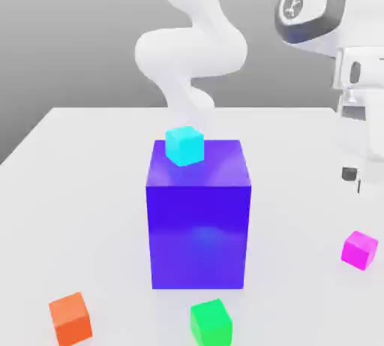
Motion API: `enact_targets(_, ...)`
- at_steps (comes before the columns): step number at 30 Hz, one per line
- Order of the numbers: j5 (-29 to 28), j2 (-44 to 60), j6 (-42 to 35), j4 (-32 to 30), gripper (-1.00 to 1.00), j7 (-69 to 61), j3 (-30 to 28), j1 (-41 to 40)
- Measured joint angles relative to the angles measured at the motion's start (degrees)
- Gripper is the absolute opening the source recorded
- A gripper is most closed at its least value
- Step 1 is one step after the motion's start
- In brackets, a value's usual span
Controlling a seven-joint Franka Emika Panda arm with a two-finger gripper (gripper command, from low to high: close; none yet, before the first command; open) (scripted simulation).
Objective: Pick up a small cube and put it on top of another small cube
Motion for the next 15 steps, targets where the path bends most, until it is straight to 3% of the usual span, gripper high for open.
enact_targets(9, 4.14, 15.23, 9.56, -4.67, 0.00, -27.97, 9.00, 4.01)
enact_targets(15, -3.51, 24.65, 16.43, -2.66, 0.00, -23.44, 1.91, 10.13)
